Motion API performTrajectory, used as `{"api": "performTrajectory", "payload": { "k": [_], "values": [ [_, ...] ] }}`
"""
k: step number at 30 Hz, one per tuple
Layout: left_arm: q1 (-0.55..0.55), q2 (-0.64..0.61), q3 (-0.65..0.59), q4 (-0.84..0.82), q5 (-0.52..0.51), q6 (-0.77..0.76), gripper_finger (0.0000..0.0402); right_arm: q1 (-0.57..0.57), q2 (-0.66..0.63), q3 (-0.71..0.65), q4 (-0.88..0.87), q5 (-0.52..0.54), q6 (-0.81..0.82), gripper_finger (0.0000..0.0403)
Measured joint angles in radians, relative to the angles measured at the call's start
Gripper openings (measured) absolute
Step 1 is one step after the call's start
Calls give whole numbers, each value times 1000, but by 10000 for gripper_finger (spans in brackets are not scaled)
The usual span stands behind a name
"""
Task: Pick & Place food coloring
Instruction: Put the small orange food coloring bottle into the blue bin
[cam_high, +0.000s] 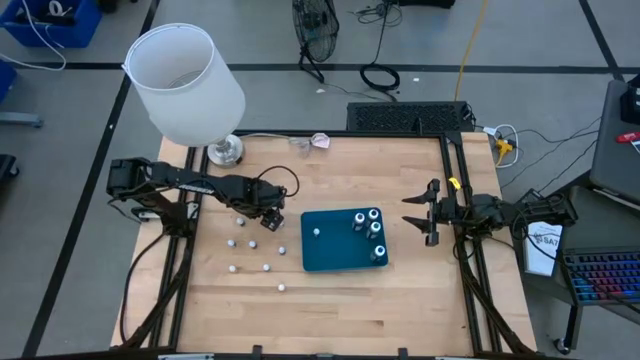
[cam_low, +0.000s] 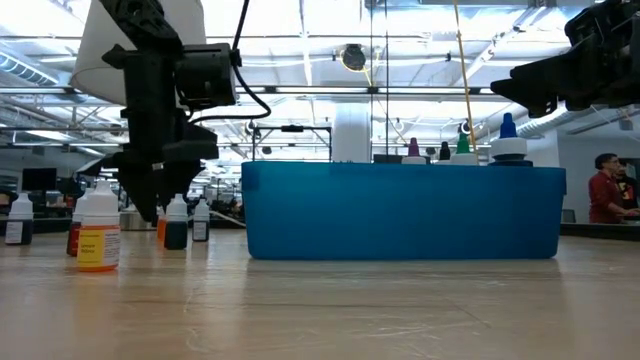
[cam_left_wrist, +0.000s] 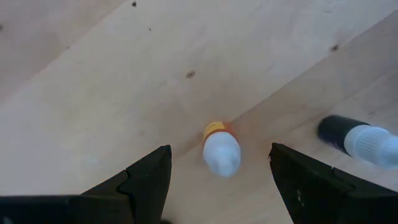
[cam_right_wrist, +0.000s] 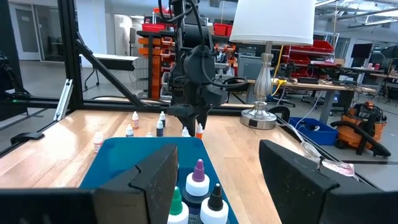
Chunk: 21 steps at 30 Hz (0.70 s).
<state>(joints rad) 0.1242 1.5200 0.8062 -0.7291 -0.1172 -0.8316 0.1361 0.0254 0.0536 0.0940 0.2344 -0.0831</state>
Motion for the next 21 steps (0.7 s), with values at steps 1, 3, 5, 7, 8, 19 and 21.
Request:
{"api": "performTrajectory", "payload": {
  "k": [1,3,5,7,8,19,21],
  "values": [
    [0,0,0,0,-5,4,273,0,0,0,0,0,0,212],
    [0,0,0,0,-12,12,273,0,0,0,0,0,0,212],
    [1,0,0,0,-13,19,273,0,0,0,0,0,0,213],
    [5,0,0,0,-10,26,273,0,0,0,0,0,0,212],
    [9,0,0,0,-7,29,273,0,0,0,0,0,0,212],
    [34,0,0,1,12,46,273,0,0,0,0,0,0,212],
    [33,0,0,1,13,51,273,0,0,0,0,0,0,212]
  ]
}}
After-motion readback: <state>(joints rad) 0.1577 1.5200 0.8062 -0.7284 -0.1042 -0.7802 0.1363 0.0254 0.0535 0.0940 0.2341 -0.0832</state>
